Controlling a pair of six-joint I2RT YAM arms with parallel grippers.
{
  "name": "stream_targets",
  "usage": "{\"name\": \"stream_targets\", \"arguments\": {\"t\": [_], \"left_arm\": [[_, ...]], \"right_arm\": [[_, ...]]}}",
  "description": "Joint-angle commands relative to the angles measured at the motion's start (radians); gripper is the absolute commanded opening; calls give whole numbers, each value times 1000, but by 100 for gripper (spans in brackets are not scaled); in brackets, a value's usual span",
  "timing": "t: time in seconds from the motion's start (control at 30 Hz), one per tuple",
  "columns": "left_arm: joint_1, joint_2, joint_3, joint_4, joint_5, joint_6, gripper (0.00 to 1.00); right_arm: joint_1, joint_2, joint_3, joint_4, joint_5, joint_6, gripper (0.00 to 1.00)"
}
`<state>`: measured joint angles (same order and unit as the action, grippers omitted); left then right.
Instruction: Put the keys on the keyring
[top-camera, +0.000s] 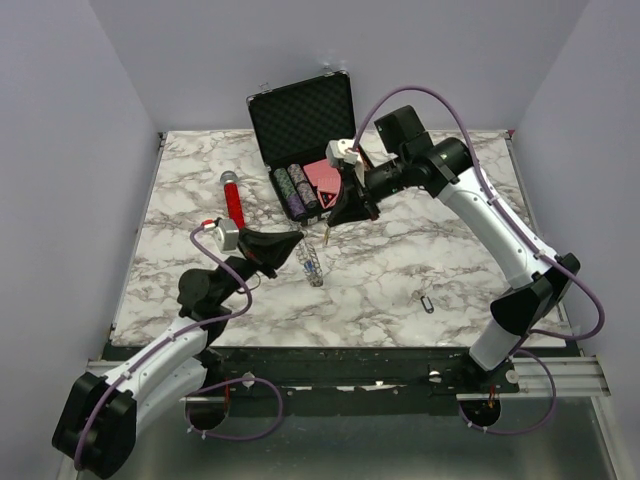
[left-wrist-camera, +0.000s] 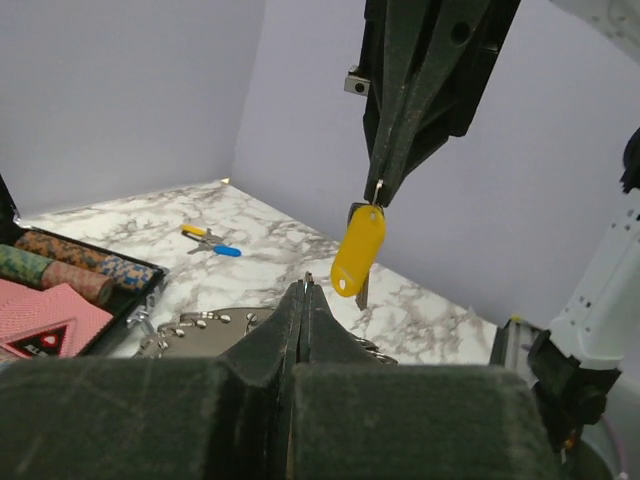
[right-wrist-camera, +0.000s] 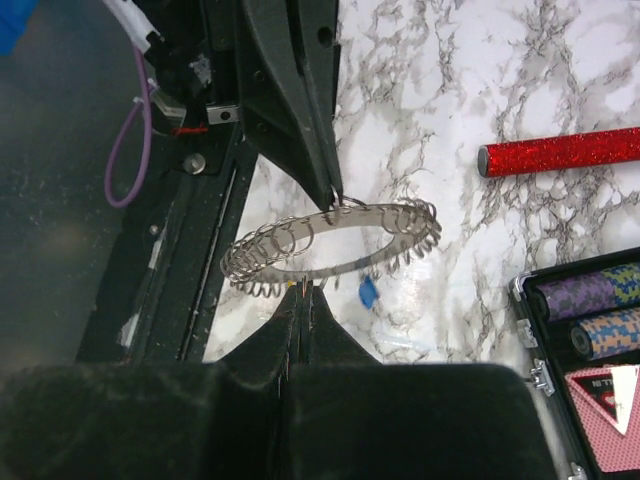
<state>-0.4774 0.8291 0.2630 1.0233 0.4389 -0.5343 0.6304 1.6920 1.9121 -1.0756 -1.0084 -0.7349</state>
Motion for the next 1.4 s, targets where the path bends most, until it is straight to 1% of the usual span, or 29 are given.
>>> {"name": "stream_targets", "arguments": {"t": [0.0,0.17,0.33,0.6,0.77,0.87,0.9,0.93,1.17,1.37], "left_arm": [[8,-42,-25,184,-69,-226,0],[10,-62,-34,239,-100,-335,0],[10,-53,-56,317,-130,-389,0],[6,86,-62,567,-158,-443,0],[5,88,-48,566,-160,-414,0],[5,74,-54,563,-169,-397,0],[5,71,-56,564,-202,-395,0],[5,68,-56,566,-169,-397,0],[5,31,-56,566,-186,-401,0],[5,18,-50,566,-189,-415,0]], "right_arm": [[-15,-37,-5,100,-62,181,0],[-14,-35,-39,184,-117,298,0],[-2,-14,-13,226,-134,347,0],[71,21,13,287,-131,427,0],[72,21,11,309,-81,460,0],[72,6,-19,324,-50,491,0],[72,0,-34,332,-44,505,0],[66,-6,-47,342,-39,523,0],[40,-38,-127,424,-38,646,0],[35,-32,-125,480,-41,724,0]]}}
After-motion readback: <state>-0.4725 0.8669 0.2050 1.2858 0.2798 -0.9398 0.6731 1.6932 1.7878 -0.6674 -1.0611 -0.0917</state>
